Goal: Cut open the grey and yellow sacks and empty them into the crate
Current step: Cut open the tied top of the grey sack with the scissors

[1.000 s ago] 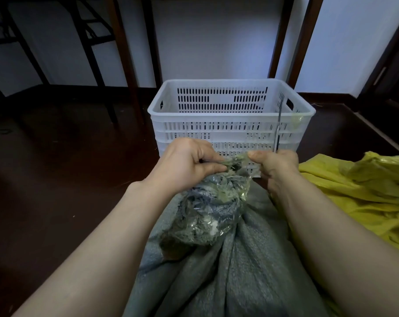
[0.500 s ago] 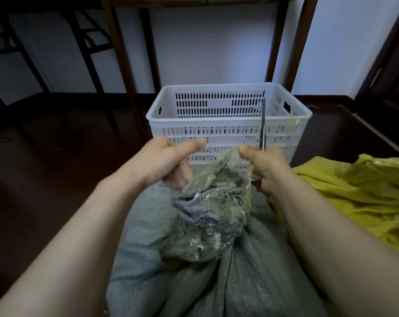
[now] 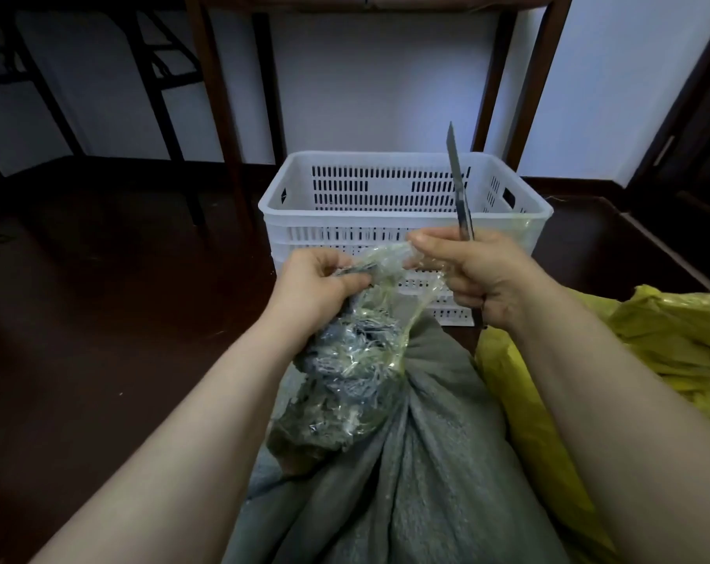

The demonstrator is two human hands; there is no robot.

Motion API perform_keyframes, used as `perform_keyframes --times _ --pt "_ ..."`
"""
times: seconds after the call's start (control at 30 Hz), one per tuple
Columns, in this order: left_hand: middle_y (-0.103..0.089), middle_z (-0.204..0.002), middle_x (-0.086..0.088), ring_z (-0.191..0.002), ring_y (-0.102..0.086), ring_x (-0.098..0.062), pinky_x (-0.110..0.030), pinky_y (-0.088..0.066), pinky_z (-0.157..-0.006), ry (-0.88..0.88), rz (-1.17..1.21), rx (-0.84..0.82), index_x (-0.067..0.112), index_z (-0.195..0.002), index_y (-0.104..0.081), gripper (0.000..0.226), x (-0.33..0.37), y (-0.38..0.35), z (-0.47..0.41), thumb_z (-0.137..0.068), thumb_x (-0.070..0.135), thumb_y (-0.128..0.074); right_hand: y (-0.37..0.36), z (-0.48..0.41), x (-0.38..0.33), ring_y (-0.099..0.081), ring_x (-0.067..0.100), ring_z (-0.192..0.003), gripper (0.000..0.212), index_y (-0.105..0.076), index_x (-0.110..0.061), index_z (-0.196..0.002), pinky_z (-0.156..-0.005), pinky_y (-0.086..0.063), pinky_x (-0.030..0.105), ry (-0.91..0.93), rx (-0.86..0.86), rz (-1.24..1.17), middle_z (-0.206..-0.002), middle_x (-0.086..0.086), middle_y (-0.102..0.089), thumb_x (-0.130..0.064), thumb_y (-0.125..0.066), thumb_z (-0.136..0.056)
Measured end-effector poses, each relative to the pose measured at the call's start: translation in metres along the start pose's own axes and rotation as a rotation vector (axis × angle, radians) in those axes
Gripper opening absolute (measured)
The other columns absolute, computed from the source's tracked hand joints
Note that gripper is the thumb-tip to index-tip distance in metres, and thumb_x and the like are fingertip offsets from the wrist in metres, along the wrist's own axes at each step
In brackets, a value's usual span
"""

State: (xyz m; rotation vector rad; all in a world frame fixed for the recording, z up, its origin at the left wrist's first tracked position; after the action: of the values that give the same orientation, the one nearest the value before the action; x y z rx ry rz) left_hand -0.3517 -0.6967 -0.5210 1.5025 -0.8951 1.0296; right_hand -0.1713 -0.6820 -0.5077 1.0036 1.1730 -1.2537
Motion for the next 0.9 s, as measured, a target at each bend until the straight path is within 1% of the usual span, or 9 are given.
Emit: perform_keyframes --times 0.1,0.17,0.4,0.57,0.7,0.77,0.8,0.83,0.9 --pt "-0.07 -0.074 0.0 -0.071 -0.067 -0.021 -0.038 -0.057 -0.08 -0.027 -0.119 0.076 0.018 -0.082 -0.071 0.008 -0.005 0.01 -0.007 -0.077 0.017 -0.077 0.005 0.001 0.009 -0.02 0.002 -0.027 0.04 -0.067 -0.007 -0.112 -0.029 -0.016 0.012 -0.133 -0.092 -0.155 -0.103 0.012 -0.071 -0.032 -0.064 -0.081" --pt "-0.067 -0.074 0.001 -0.067 -0.063 -0.019 -0.033 -0.054 -0.074 -0.081 -0.23 0.109 0.018 -0.093 -0.072 0.015 -0.002 0.011 -0.008 -0.079 0.022 -0.074 0.005 0.002 0.008 -0.018 0.003 -0.027 0.043 -0.066 -0.005 -0.115 -0.028 -0.016 0.012 -0.155 -0.101 -0.271 -0.111 0.013 -0.069 -0.03 -0.058 -0.081" --pt "-0.065 -0.075 0.0 -0.076 -0.062 -0.02 -0.03 -0.05 -0.073 -0.16 -0.394 0.099 0.015 -0.099 -0.073 0.019 -0.003 0.007 -0.01 -0.081 0.019 -0.071 0.022 -0.001 -0.02 -0.028 0.003 -0.03 0.032 -0.071 -0.021 -0.105 -0.029 -0.023 0.015 0.151 0.254 -0.027 -0.097 0.002 -0.068 -0.005 -0.068 -0.077" --pt "-0.066 -0.062 -0.001 -0.056 -0.059 -0.016 -0.028 -0.047 -0.058 -0.101 -0.349 0.012 0.018 -0.083 -0.075 0.012 -0.011 0.003 -0.011 -0.077 0.028 -0.074 -0.002 0.005 -0.015 -0.052 -0.005 -0.041 0.03 -0.07 -0.008 -0.09 -0.036 -0.035 0.009 0.135 0.106 0.299 -0.078 -0.001 -0.067 -0.01 -0.083 -0.063" --pt "-0.055 -0.045 0.005 -0.035 -0.039 -0.007 -0.02 -0.033 -0.045 -0.129 -0.202 -0.067 0.022 -0.071 -0.075 0.014 -0.006 -0.003 -0.008 -0.073 0.036 -0.079 -0.016 0.002 0.004 -0.055 0.006 -0.06 0.039 -0.065 -0.005 -0.089 -0.04 -0.039 0.009 0.081 0.065 0.4 -0.073 0.0 -0.062 -0.013 -0.088 -0.059" --pt "-0.064 -0.059 -0.001 -0.046 -0.052 -0.01 -0.024 -0.043 -0.051 -0.16 -0.199 -0.064 0.02 -0.085 -0.075 0.023 -0.004 -0.001 -0.007 -0.071 0.037 -0.08 -0.017 -0.001 0.01 -0.056 0.013 -0.059 0.028 -0.066 -0.003 -0.083 -0.05 -0.042 0.017 0.046 0.048 0.376 -0.067 0.003 -0.062 -0.007 -0.085 -0.062" --pt "-0.068 -0.075 -0.006 -0.064 -0.06 -0.015 -0.029 -0.05 -0.063 -0.154 -0.223 -0.045 0.018 -0.091 -0.073 0.032 -0.006 0.001 -0.008 -0.069 0.039 -0.081 -0.019 -0.001 0.013 -0.052 0.017 -0.055 0.02 -0.066 -0.003 -0.076 -0.052 -0.039 0.02 0.026 0.027 0.355 -0.059 0.003 -0.06 -0.005 -0.081 -0.064" --pt "-0.069 -0.087 -0.009 -0.078 -0.062 -0.017 -0.034 -0.051 -0.075 -0.143 -0.251 -0.024 0.017 -0.092 -0.069 0.037 -0.007 0.004 -0.009 -0.067 0.04 -0.082 -0.022 -0.001 0.016 -0.046 0.017 -0.049 0.015 -0.064 -0.004 -0.07 -0.05 -0.035 0.02 0.002 0.004 0.347 -0.051 0.0 -0.055 -0.006 -0.078 -0.066" --pt "-0.069 -0.087 -0.008 -0.076 -0.059 -0.015 -0.036 -0.051 -0.075 -0.145 -0.271 -0.016 0.014 -0.086 -0.066 0.039 -0.01 0.006 -0.012 -0.065 0.042 -0.083 -0.026 0.003 0.018 -0.032 0.008 -0.032 0.024 -0.061 -0.006 -0.069 -0.037 -0.025 0.013 -0.037 -0.032 0.375 -0.039 -0.007 -0.048 -0.02 -0.08 -0.065"
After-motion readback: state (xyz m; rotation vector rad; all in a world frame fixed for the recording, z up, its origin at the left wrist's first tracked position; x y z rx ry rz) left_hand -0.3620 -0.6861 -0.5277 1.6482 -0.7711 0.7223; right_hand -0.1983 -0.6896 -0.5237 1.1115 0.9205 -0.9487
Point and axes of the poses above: each hand's wrist, its own z-axis away from the middle knuckle, its own y-axis out of the back of the hand, x = y × z, the point moved 7 cm from there along -z, towards the middle knuckle
